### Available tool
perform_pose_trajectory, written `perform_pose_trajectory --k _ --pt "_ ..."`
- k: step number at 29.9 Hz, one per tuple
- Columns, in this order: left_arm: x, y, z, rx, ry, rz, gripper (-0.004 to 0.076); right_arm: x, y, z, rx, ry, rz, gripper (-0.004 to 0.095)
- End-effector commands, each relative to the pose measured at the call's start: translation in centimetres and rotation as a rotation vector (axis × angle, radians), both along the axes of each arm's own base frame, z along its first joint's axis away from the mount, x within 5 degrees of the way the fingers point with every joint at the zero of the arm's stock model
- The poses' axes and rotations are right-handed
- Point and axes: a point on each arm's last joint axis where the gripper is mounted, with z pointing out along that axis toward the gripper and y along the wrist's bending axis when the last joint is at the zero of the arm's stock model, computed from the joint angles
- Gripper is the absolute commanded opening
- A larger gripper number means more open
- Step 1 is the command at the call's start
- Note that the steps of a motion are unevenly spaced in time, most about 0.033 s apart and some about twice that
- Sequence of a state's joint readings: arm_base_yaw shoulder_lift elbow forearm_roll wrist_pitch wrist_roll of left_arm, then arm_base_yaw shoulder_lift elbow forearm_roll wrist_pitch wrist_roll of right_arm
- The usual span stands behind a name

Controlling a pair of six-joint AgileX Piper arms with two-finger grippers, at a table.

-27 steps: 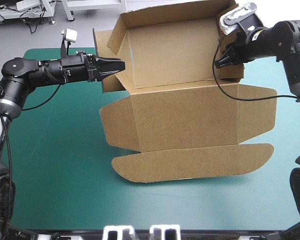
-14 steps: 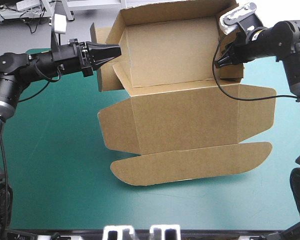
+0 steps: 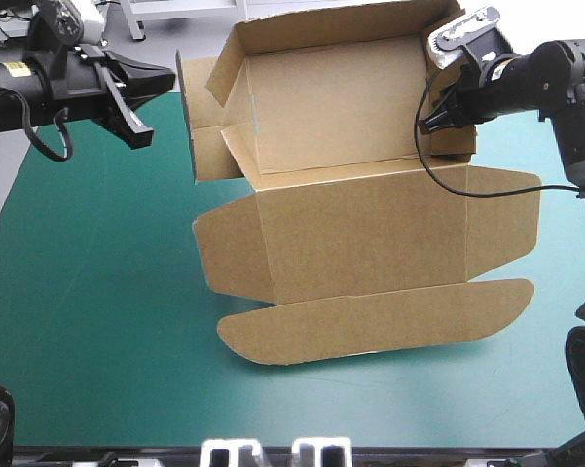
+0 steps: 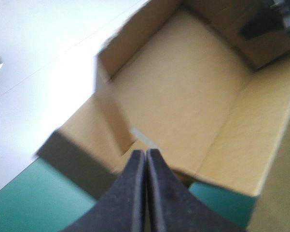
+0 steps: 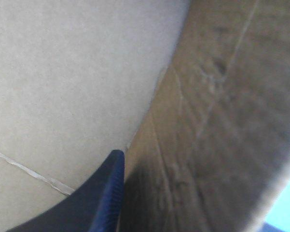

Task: Fold the box

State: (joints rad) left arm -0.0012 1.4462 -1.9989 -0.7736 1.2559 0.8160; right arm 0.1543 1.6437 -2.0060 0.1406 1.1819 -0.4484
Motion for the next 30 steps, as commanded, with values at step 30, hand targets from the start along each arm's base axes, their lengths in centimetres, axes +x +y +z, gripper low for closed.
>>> perform_pose_trajectory --k 30 --pt "7.5 7.2 -13.3 0.327 0.307 0.823 -0.0010 -1.6 0.1 2.7 0.079 -0.108 0.007 -0.0020"
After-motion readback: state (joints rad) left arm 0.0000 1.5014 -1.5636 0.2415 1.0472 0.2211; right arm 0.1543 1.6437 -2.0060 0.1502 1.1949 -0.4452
